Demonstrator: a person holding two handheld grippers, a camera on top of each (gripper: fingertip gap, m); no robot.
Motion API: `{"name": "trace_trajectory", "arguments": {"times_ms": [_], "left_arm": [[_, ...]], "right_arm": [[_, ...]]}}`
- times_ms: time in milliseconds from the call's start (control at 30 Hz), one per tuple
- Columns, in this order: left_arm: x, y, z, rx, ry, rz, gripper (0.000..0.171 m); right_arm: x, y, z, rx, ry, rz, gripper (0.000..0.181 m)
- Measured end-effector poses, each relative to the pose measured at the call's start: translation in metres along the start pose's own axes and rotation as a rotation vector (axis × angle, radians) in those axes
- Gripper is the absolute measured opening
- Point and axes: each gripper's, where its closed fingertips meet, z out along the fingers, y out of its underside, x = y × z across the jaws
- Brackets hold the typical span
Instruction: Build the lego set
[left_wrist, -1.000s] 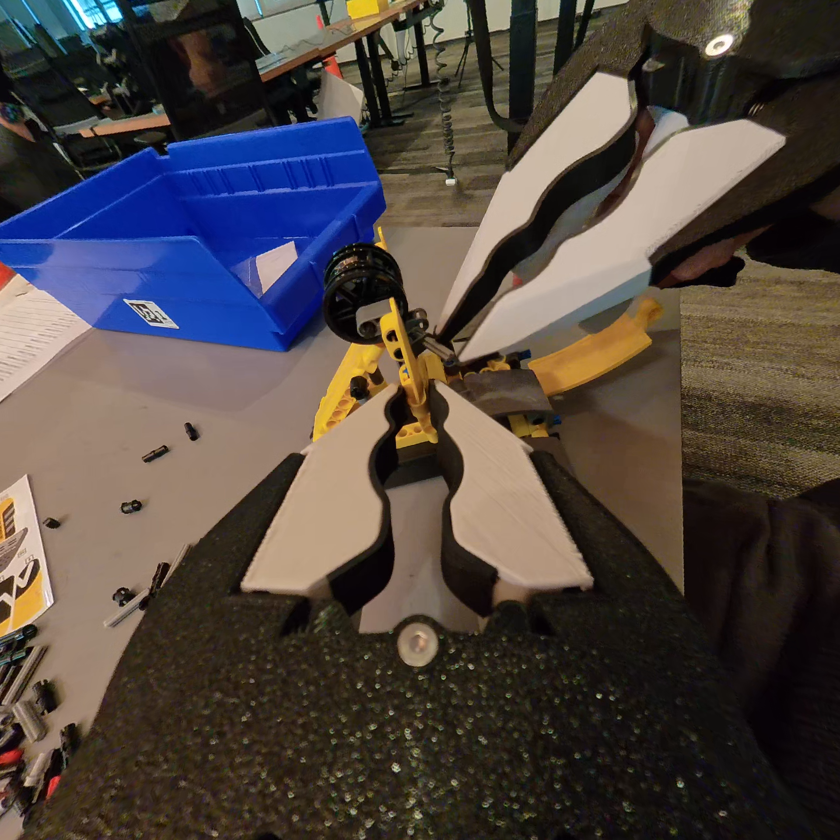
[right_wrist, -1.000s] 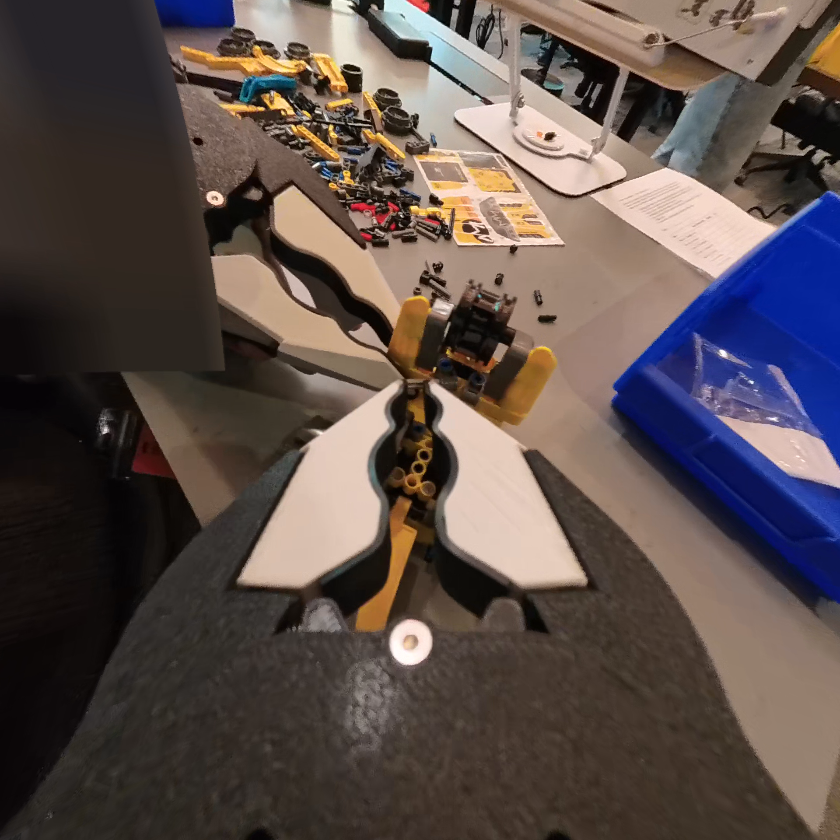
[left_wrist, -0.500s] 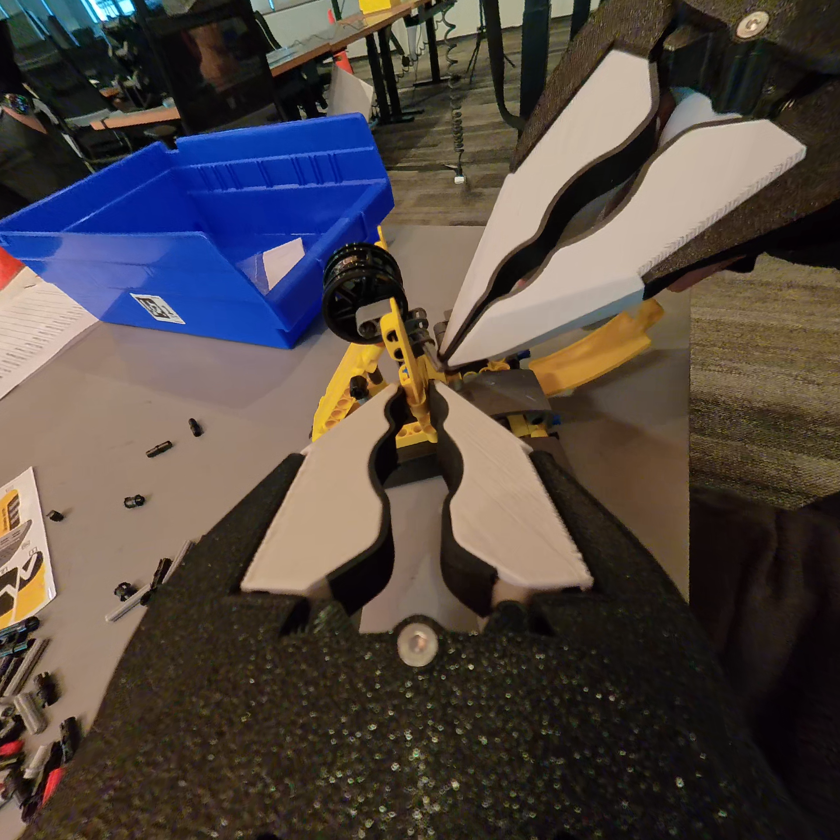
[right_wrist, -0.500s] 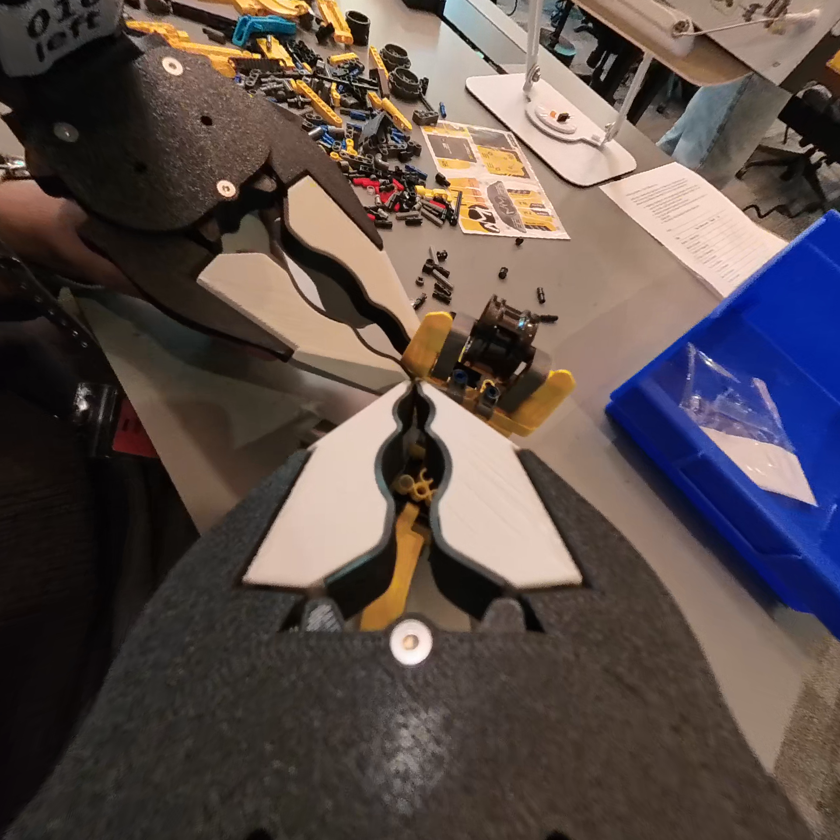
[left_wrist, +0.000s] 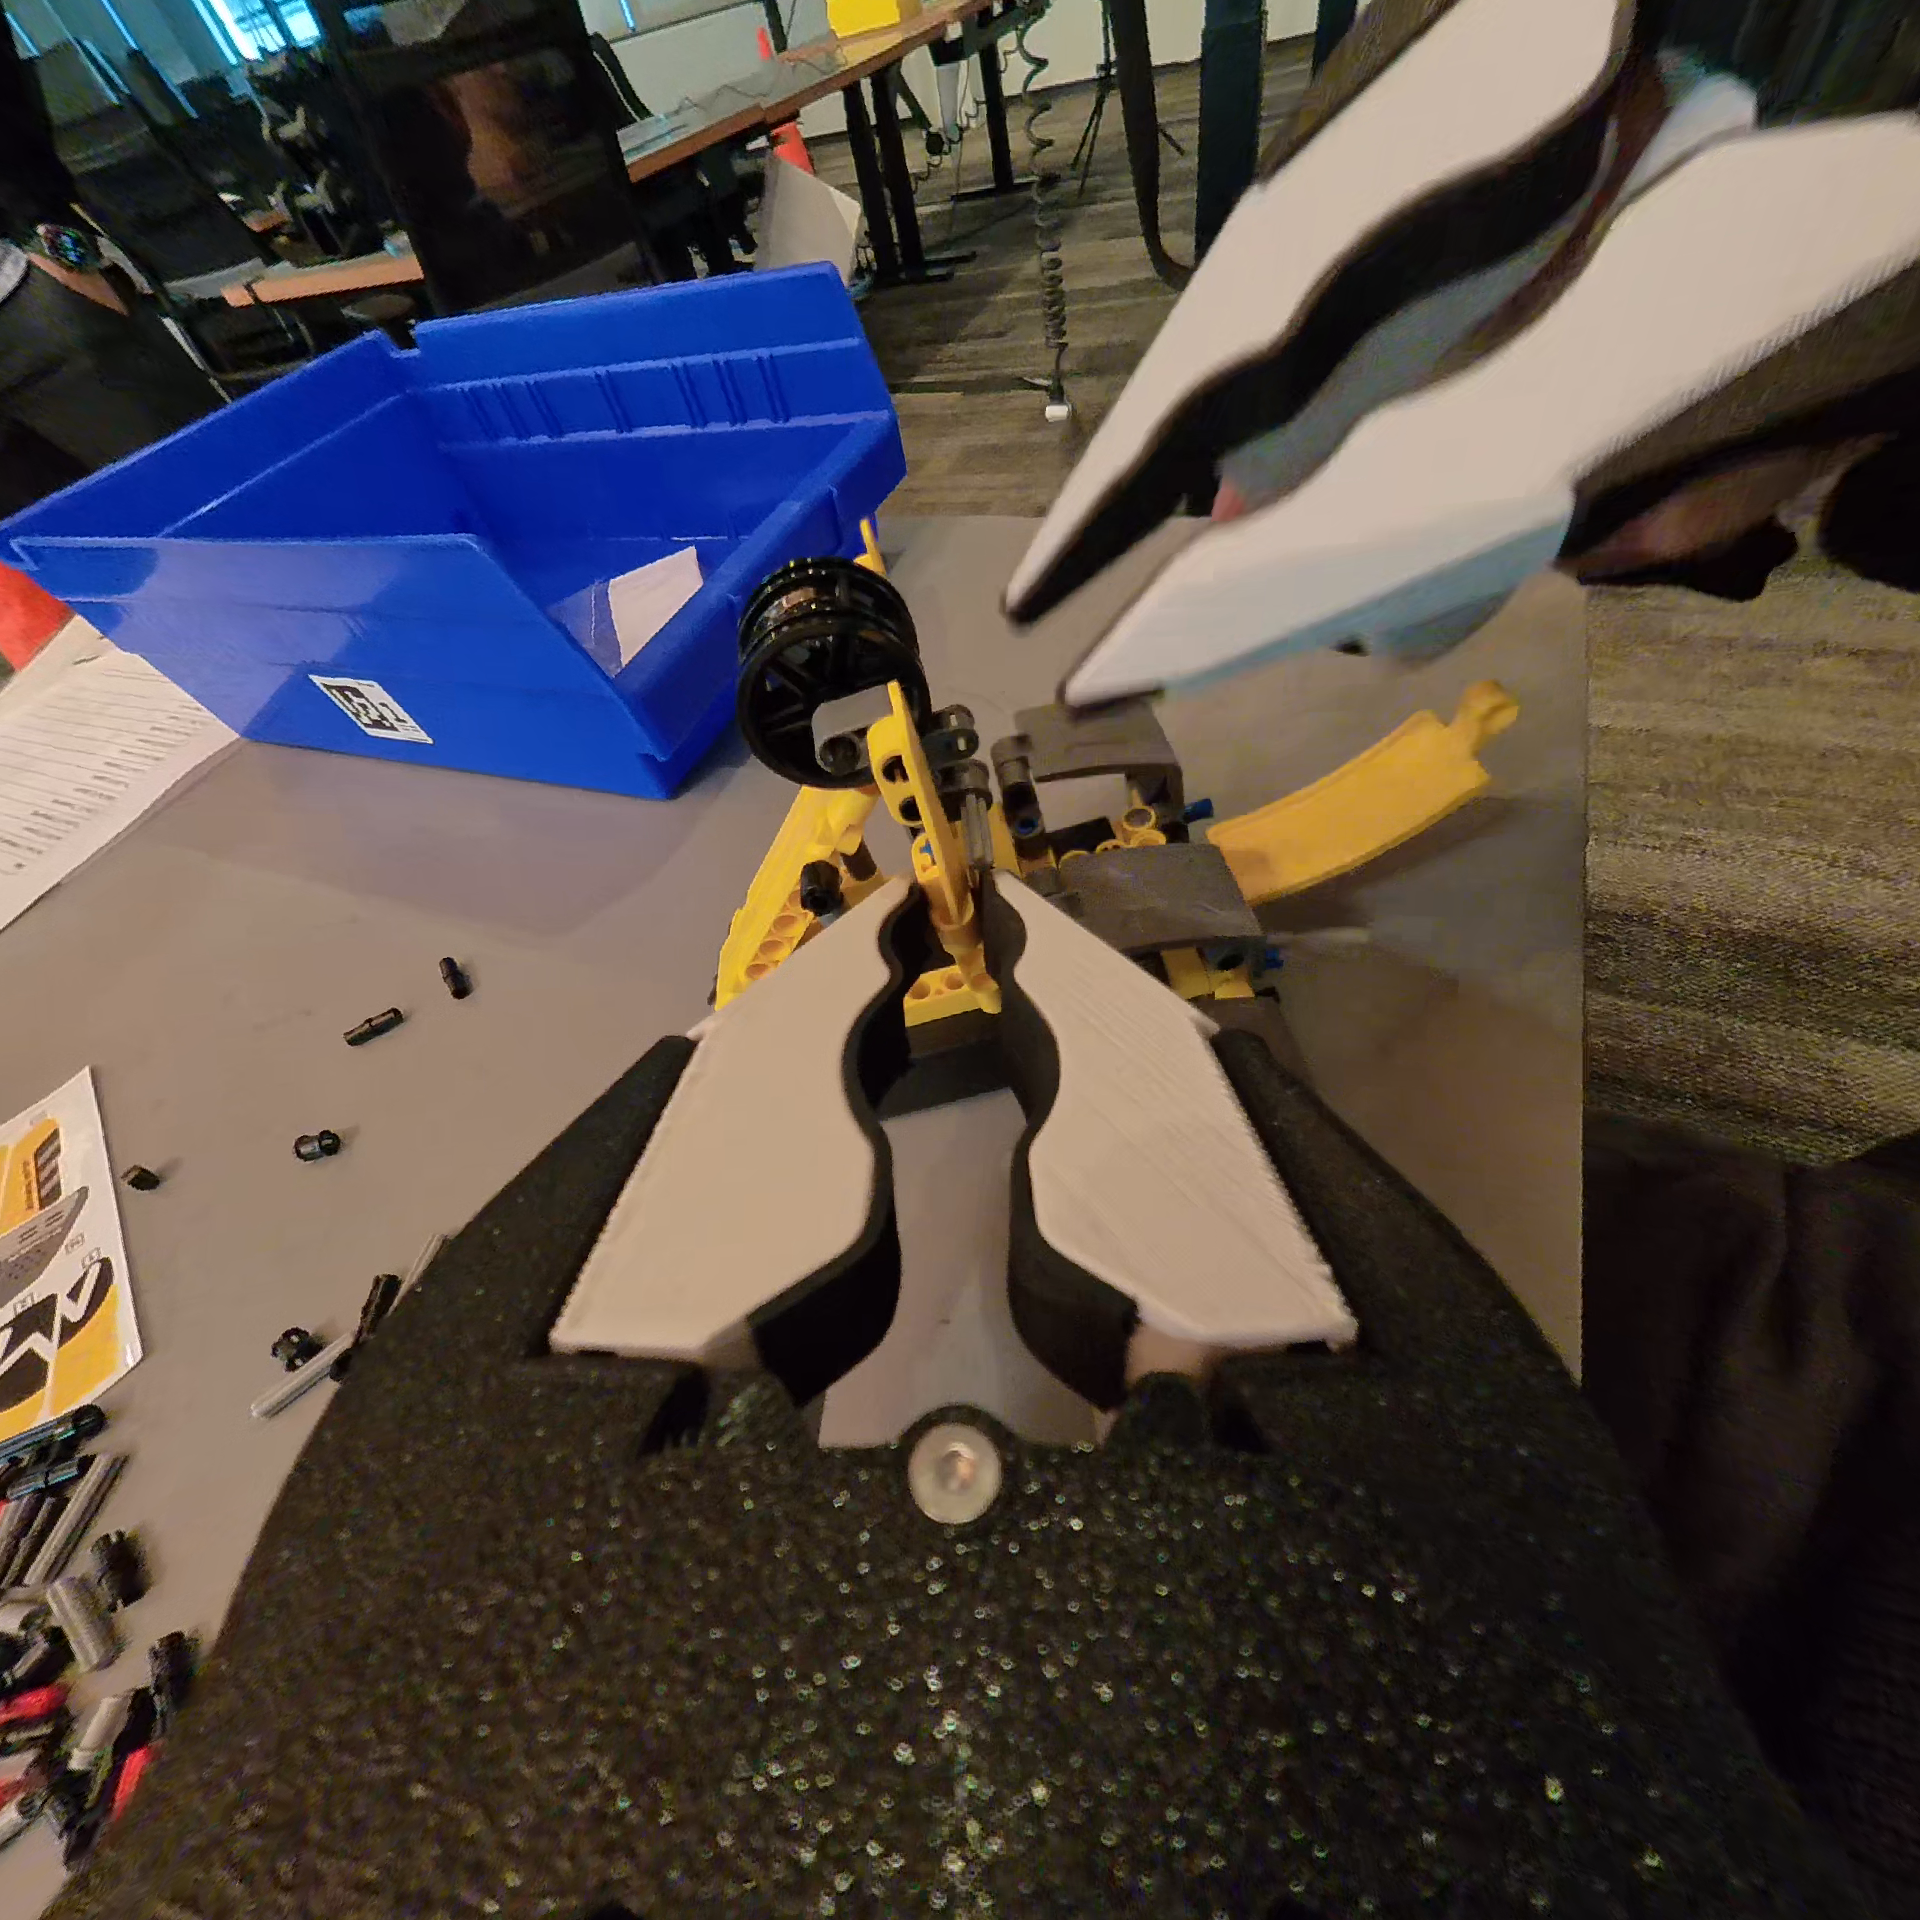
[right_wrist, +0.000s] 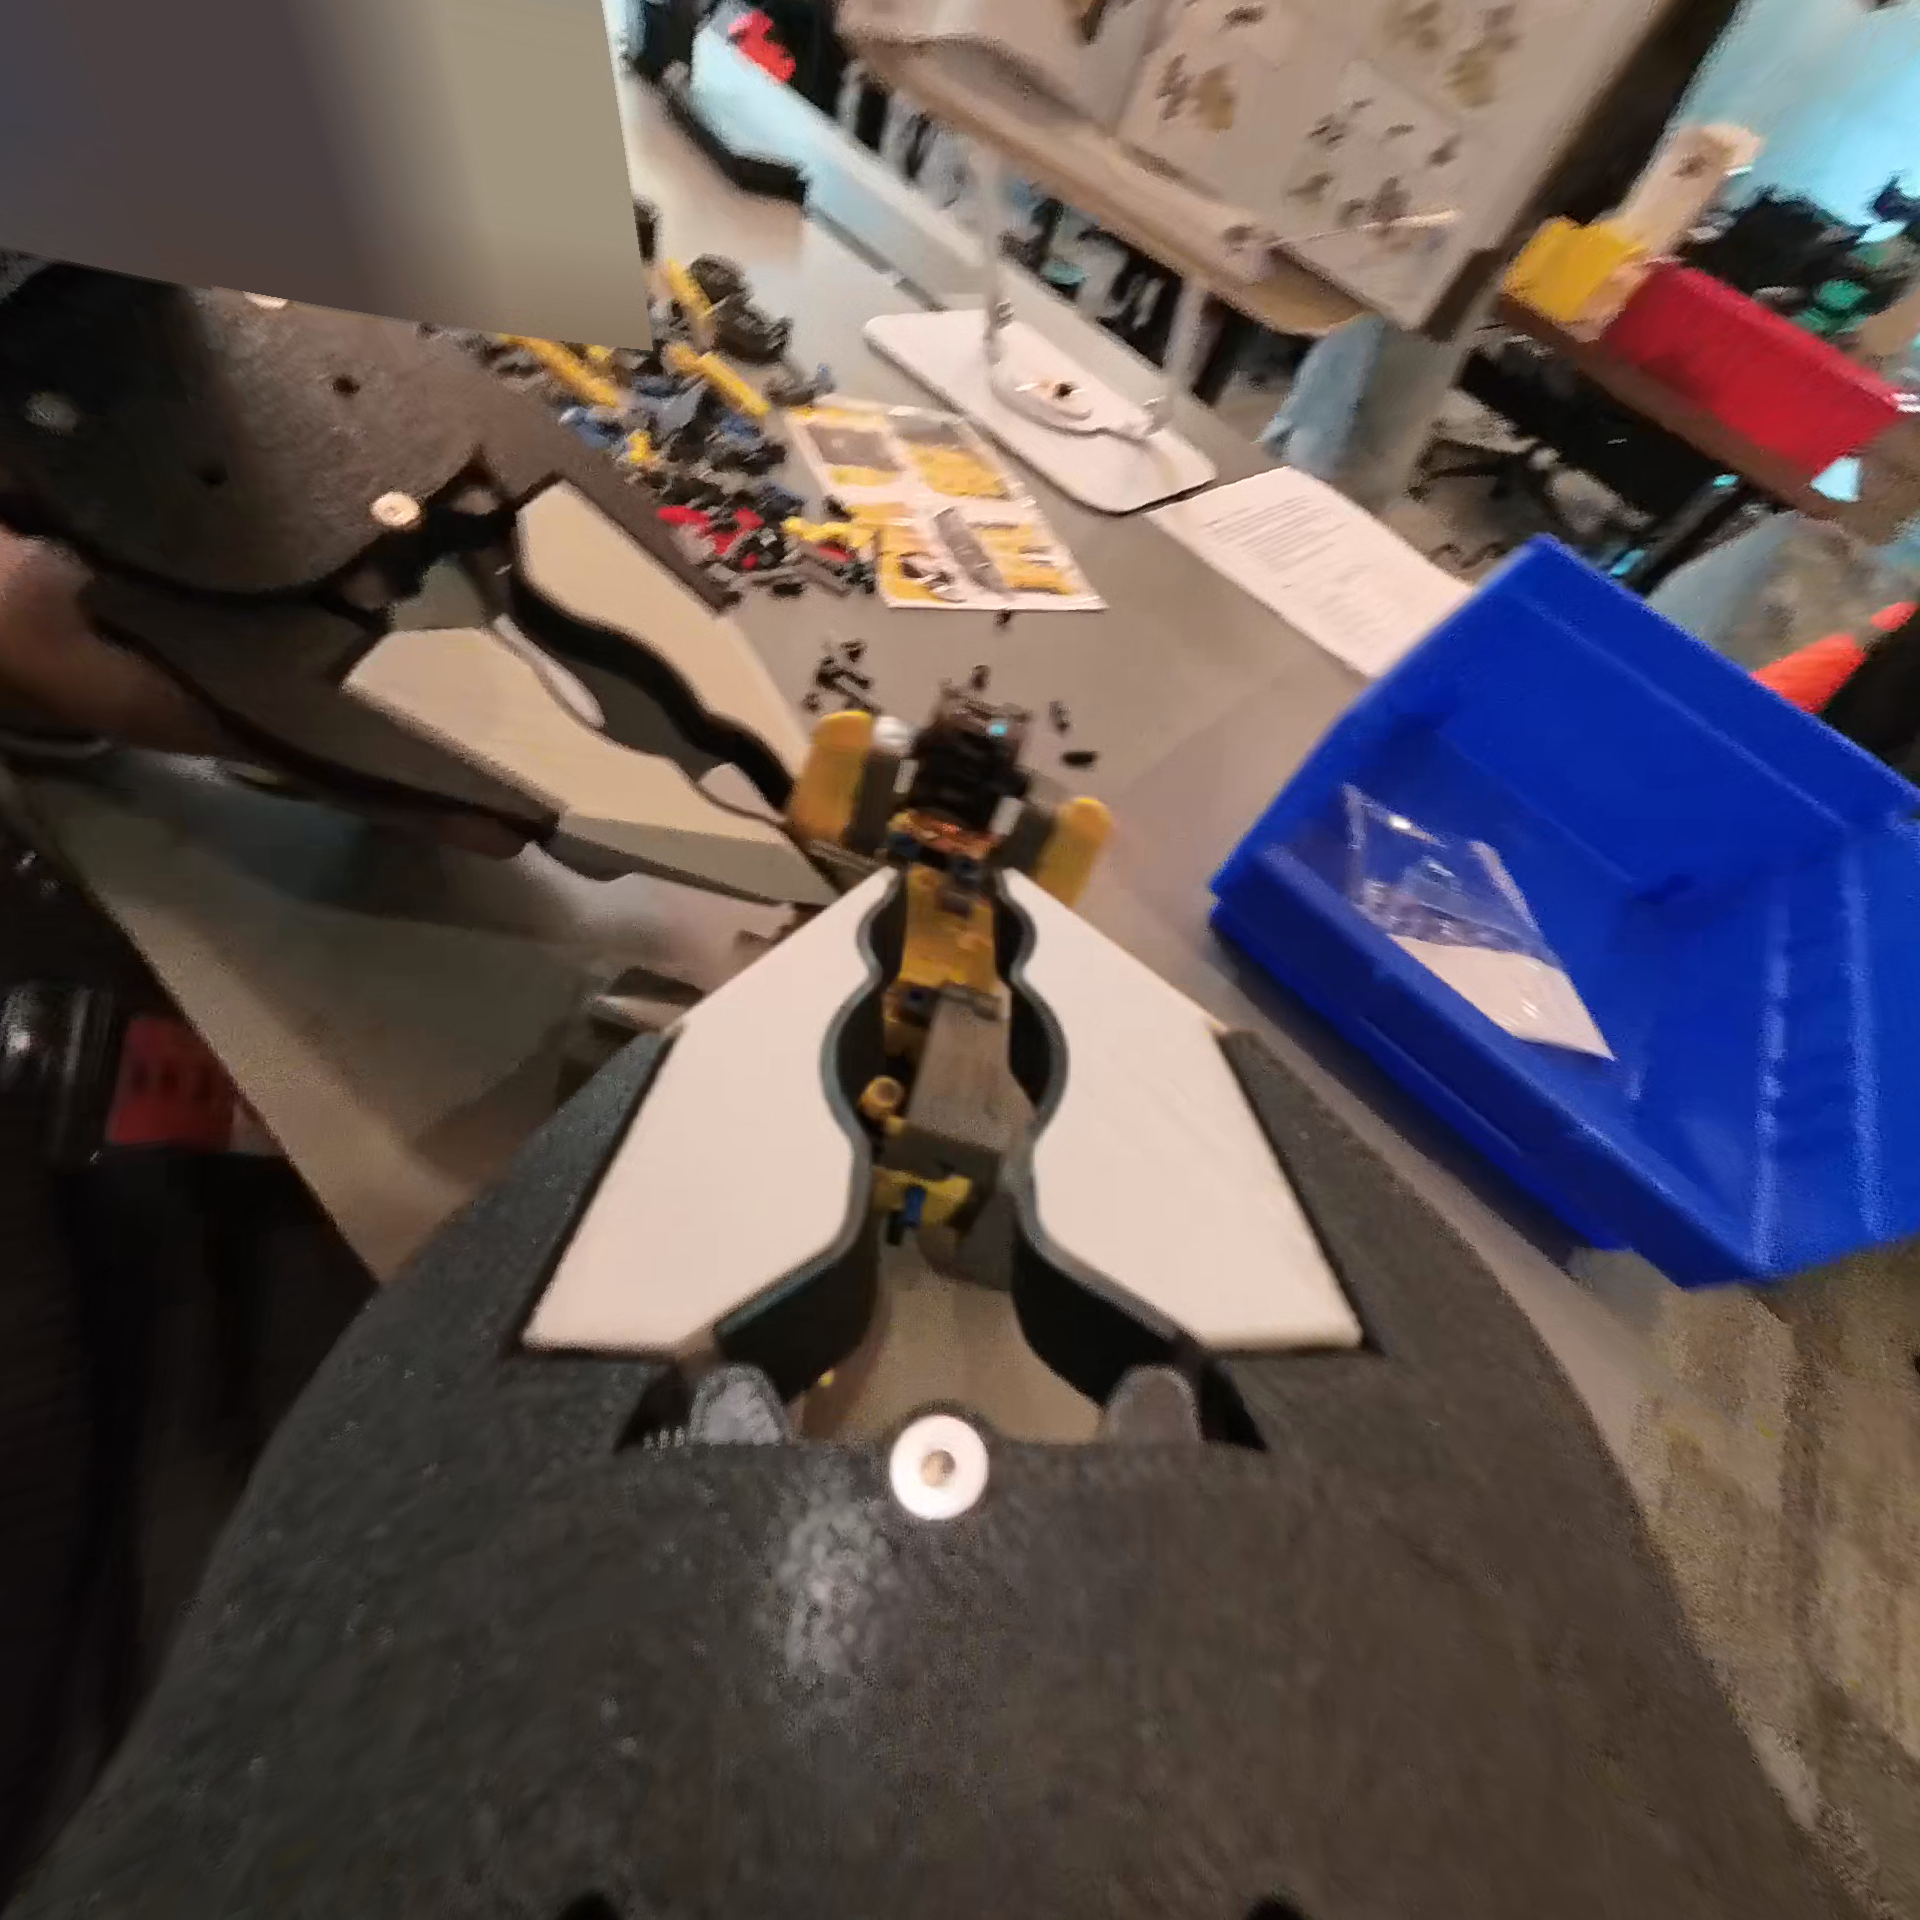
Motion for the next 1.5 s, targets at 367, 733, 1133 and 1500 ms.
{"name": "trace_trajectory", "arguments": {"times_ms": [367, 733, 1133, 1500], "left_arm": [[0.000, 0.000, 0.000, 0.001, -0.005, 0.006, 0.009], [0.001, 0.000, 0.000, 0.001, 0.039, -0.032, 0.009], [0.001, 0.000, 0.000, 0.002, 0.026, -0.013, 0.009], [0.000, 0.000, 0.000, 0.001, 0.023, -0.020, 0.009]], "right_arm": [[-0.001, 0.066, -0.067, 0.046, 0.148, 0.300, 0.029], [-0.016, 0.065, -0.042, 0.025, 0.183, 0.200, 0.001], [0.004, 0.024, -0.001, 0.128, 0.305, 0.099, 0.002], [-0.002, 0.018, 0.009, 0.157, 0.231, 0.179, 0.034]]}}
